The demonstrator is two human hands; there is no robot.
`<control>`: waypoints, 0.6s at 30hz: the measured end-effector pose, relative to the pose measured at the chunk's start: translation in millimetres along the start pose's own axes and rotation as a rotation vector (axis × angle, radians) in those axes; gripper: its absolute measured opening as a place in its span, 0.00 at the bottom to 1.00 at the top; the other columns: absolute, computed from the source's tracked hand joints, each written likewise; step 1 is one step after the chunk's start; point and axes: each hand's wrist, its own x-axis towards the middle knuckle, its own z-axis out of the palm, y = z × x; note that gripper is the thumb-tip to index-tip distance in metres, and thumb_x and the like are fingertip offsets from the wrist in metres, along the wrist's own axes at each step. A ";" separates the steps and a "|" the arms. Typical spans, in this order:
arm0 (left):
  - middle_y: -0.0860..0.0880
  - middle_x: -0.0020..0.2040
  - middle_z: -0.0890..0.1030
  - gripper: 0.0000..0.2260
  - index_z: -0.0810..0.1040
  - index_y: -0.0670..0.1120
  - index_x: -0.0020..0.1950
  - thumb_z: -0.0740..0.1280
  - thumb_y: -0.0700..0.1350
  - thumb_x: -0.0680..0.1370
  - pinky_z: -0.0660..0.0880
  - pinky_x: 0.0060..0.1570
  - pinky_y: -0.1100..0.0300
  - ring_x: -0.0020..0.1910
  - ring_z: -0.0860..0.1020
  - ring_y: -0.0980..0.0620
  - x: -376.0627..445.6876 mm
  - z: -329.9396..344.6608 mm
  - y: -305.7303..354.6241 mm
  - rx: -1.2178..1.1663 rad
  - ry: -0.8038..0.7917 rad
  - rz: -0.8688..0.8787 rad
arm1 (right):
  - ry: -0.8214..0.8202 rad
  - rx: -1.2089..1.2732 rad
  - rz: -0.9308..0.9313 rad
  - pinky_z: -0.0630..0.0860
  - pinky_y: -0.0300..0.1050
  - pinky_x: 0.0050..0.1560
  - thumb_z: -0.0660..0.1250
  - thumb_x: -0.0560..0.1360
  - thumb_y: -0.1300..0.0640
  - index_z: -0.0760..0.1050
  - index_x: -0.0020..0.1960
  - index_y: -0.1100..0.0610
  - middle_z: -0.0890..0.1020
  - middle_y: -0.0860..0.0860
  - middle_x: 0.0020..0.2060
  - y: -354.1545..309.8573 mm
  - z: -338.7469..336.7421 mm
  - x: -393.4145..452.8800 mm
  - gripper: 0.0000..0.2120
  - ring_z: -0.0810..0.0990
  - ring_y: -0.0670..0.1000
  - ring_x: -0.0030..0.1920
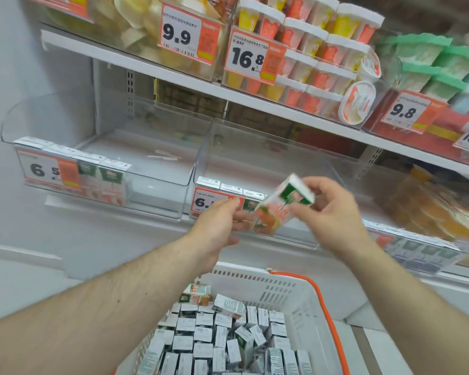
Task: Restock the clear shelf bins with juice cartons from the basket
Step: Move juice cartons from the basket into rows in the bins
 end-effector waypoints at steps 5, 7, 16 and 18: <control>0.47 0.60 0.78 0.12 0.74 0.45 0.61 0.58 0.50 0.83 0.72 0.61 0.45 0.62 0.75 0.47 8.0 -0.7 -3.4 -0.065 -0.025 -0.132 | 0.053 -0.583 -0.029 0.72 0.44 0.52 0.69 0.70 0.62 0.81 0.58 0.50 0.81 0.52 0.54 4.5 -36.7 59.4 0.18 0.78 0.53 0.53; 0.45 0.65 0.75 0.16 0.71 0.44 0.67 0.58 0.50 0.83 0.71 0.64 0.43 0.65 0.72 0.43 12.8 1.2 -5.3 -0.100 -0.042 -0.187 | -0.038 -0.692 0.043 0.74 0.45 0.49 0.67 0.70 0.63 0.82 0.57 0.55 0.82 0.54 0.53 14.2 -34.3 76.2 0.16 0.78 0.56 0.52; 0.41 0.73 0.68 0.17 0.68 0.46 0.71 0.58 0.47 0.82 0.72 0.58 0.41 0.69 0.70 0.41 38.6 14.9 -15.2 -0.311 -0.087 -0.298 | -0.384 -0.558 0.380 0.84 0.54 0.43 0.57 0.68 0.70 0.81 0.46 0.69 0.84 0.62 0.42 50.3 -16.1 100.1 0.15 0.86 0.56 0.40; 0.41 0.72 0.70 0.15 0.70 0.45 0.68 0.58 0.45 0.82 0.73 0.57 0.41 0.69 0.71 0.42 41.8 16.8 -16.5 -0.333 -0.095 -0.305 | -0.412 -0.473 0.429 0.84 0.54 0.45 0.58 0.69 0.71 0.79 0.45 0.71 0.85 0.63 0.43 53.7 -14.9 101.4 0.12 0.86 0.56 0.40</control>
